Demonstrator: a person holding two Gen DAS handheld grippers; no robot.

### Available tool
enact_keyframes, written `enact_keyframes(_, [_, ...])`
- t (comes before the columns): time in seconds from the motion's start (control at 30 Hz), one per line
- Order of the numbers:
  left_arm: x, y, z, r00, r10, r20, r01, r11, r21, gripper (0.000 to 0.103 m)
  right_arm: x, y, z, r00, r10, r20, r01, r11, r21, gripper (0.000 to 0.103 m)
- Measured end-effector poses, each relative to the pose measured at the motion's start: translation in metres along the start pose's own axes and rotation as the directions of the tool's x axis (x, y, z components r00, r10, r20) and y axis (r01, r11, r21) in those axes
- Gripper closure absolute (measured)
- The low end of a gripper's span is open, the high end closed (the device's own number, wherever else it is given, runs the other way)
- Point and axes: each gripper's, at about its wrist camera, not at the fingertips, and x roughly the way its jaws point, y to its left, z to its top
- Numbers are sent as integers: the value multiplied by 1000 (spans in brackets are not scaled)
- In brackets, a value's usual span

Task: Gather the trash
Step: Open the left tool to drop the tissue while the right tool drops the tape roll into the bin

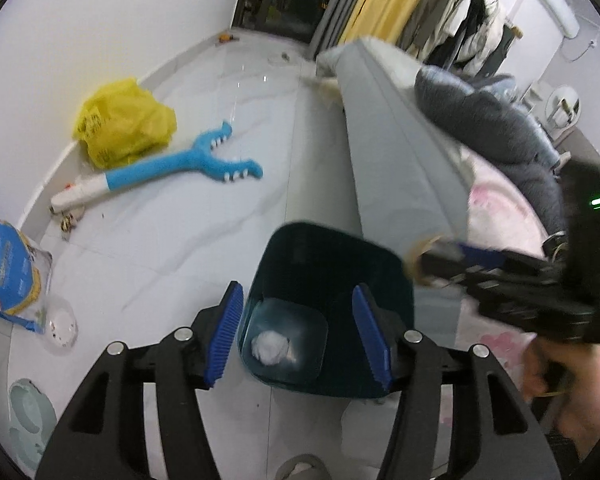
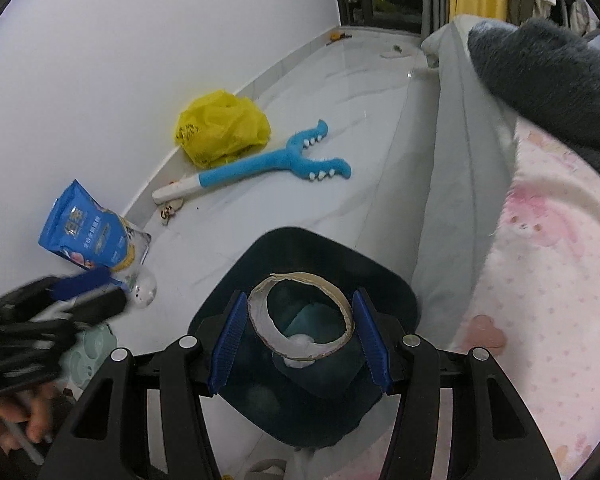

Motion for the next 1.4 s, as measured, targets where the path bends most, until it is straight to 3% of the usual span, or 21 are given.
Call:
enact_keyframes(0.23, [-36,-13,3,994,12,110,-18,999,50,50,35,10,-4,997,-15,-82,14,1000,-15,47])
enact_keyframes(0.6, [-69,-21,1,982,-10,188,-3,998,65,57,76,7,-15,980,-63,-187,59,998,-30,46])
enact_keyframes(0.7, [-76,-26,-1,979,-14,203,-1,997,74,57,76,7,-15,980,-50,-193,47,999,-23,40])
enact_keyframes(0.77, [-82,-32,-1,976,-9,216,-11,996,87,57,71,9,-13,982,-52,-180,48,999,-26,28])
enact_keyframes(1.03, [-99,-64,-6,963,-14,270,-42,979,199,57,17,10,-3,998,-7,-63,4,999,-47,24])
enact_keyframes(1.4, [-99,-103,-3,956,-91,278,18,967,255,45,-58,-22,-6,995,6,98,-1,999,-51,22])
